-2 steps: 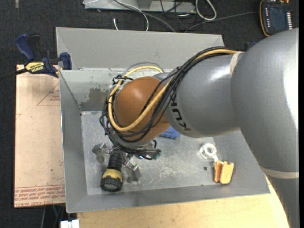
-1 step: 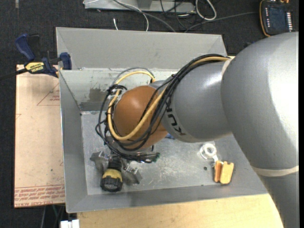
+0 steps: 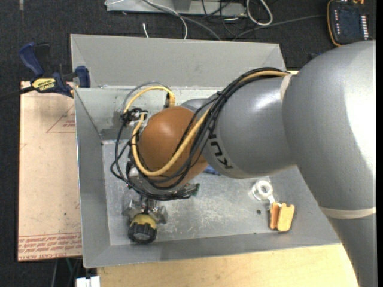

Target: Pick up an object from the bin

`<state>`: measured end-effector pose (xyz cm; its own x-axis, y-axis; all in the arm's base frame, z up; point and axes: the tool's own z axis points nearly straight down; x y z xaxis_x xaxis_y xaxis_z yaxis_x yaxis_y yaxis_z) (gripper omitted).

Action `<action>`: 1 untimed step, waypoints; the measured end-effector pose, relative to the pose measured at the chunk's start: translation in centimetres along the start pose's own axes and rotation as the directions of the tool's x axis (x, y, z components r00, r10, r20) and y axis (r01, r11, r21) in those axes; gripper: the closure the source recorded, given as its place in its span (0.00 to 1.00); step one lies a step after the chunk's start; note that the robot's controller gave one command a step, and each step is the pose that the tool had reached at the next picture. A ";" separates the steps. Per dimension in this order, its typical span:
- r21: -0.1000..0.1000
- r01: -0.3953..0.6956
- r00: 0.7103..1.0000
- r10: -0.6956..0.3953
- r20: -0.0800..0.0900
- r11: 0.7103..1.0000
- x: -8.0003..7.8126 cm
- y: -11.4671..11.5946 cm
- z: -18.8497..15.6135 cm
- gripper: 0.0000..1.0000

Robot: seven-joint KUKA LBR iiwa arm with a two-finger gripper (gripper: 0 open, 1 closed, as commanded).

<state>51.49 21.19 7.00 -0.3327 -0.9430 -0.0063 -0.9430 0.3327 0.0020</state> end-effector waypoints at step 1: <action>0.000 0.000 1.000 0.000 0.000 1.000 0.0 0.0 0.0 1.00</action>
Offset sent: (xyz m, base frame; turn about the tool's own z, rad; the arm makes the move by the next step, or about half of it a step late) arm -0.0001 0.0000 0.0383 0.0000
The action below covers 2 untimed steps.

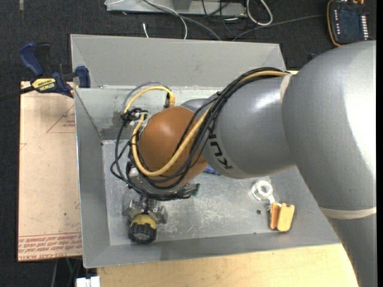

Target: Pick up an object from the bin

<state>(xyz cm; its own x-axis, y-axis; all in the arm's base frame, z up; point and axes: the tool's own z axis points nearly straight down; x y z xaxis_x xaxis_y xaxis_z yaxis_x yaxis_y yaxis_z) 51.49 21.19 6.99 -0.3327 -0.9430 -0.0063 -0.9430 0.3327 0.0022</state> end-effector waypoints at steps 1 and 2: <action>-0.004 -0.002 1.000 0.002 -0.002 1.000 0.0 0.2 -2.1 1.00; -0.003 -0.004 1.000 0.004 0.000 1.000 0.0 0.2 -3.1 1.00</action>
Offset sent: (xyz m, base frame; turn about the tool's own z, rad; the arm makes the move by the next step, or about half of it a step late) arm -0.0020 -0.0004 0.0288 0.0009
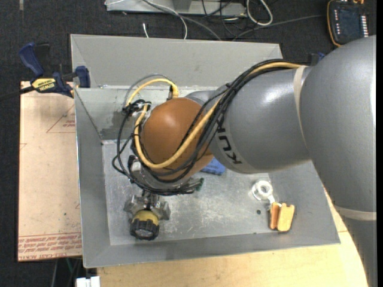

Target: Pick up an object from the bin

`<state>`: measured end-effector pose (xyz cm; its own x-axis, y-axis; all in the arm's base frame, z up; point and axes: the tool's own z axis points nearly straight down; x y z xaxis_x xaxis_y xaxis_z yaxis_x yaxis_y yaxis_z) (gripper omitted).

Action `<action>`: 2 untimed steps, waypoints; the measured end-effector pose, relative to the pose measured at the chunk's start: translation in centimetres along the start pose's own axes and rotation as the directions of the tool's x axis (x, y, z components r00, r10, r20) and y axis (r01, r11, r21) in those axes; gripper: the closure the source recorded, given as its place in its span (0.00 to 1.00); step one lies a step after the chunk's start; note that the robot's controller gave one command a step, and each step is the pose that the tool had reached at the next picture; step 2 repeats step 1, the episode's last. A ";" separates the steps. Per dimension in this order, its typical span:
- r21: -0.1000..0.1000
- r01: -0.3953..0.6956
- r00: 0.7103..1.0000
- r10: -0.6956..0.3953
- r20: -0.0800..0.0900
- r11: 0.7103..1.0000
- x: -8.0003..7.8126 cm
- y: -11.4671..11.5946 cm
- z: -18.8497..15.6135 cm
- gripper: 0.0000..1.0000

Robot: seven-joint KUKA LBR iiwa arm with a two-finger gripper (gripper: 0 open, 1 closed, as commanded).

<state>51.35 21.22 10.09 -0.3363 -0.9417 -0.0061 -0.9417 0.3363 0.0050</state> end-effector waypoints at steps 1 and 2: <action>-0.008 -0.001 1.000 0.001 -0.005 1.000 0.1 0.2 -0.7 1.00; -0.008 -0.001 1.000 0.001 -0.005 1.000 0.1 0.2 -0.7 1.00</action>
Offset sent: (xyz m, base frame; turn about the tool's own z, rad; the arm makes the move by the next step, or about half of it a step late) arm -0.0011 -0.0002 0.0095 0.0009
